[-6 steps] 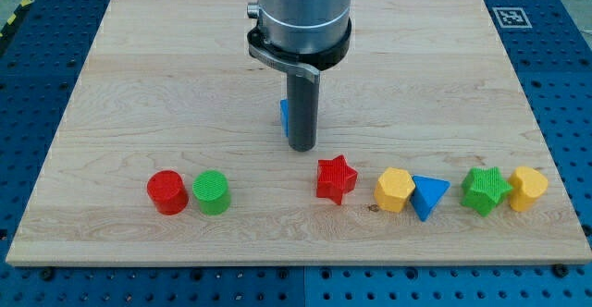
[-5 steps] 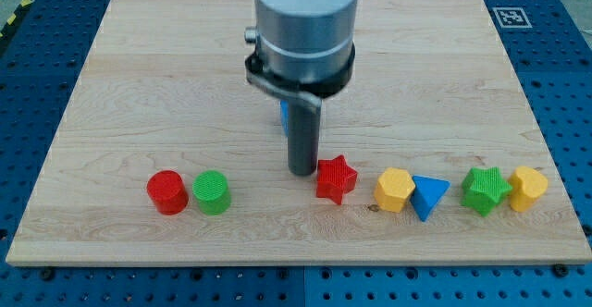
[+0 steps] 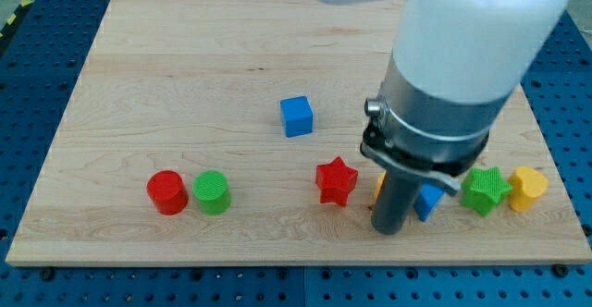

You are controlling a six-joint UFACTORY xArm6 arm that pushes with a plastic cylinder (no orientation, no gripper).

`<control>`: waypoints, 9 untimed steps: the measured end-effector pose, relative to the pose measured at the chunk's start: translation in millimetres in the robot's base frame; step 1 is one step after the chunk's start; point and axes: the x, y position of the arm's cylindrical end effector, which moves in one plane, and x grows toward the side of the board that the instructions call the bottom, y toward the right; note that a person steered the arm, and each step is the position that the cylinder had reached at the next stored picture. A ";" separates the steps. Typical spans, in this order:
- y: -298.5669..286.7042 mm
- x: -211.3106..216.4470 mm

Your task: Slide the yellow hexagon towards up

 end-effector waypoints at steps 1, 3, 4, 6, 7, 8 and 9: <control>0.7 -17.9; 14.2 -30.4; 23.7 -30.4; 26.2 -39.3; 26.2 -51.0; 26.2 -68.5; 26.2 -87.9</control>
